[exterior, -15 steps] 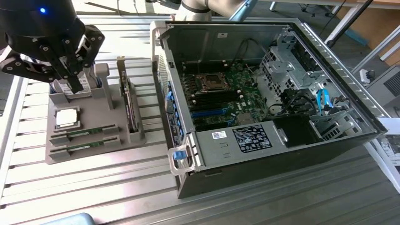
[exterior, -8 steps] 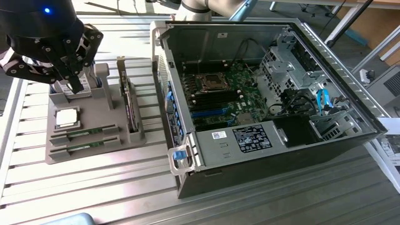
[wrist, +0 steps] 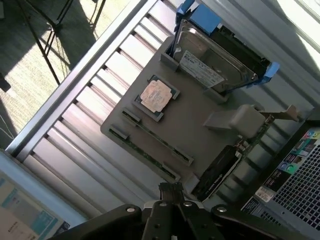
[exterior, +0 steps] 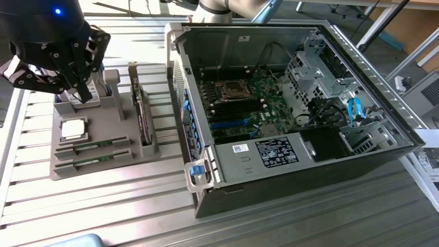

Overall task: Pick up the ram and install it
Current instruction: 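Pick up the ram and move it above insertion slot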

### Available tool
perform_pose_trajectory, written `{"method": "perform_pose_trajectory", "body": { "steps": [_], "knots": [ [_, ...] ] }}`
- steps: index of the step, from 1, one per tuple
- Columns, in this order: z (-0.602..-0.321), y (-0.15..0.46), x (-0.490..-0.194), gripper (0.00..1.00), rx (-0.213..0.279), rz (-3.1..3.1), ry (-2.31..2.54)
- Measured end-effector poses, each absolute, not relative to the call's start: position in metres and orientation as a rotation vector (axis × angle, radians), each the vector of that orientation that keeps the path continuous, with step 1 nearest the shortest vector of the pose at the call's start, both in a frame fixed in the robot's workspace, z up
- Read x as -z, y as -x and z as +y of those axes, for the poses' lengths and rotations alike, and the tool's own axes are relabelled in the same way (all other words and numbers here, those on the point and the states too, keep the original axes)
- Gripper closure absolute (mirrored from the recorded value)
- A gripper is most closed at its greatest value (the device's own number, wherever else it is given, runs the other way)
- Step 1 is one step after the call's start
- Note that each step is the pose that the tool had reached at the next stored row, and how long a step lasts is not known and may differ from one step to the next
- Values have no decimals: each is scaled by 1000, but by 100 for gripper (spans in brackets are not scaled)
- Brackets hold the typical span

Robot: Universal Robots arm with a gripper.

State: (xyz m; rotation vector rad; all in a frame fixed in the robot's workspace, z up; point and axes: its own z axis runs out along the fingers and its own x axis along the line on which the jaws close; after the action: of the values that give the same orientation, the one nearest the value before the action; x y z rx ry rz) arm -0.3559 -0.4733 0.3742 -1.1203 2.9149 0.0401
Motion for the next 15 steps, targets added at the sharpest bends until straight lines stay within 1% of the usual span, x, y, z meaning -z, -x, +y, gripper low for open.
{"method": "perform_pose_trajectory", "body": {
  "steps": [15],
  "knots": [
    [-473,356,-371,90,-44,2716,1550]
  ]
}}
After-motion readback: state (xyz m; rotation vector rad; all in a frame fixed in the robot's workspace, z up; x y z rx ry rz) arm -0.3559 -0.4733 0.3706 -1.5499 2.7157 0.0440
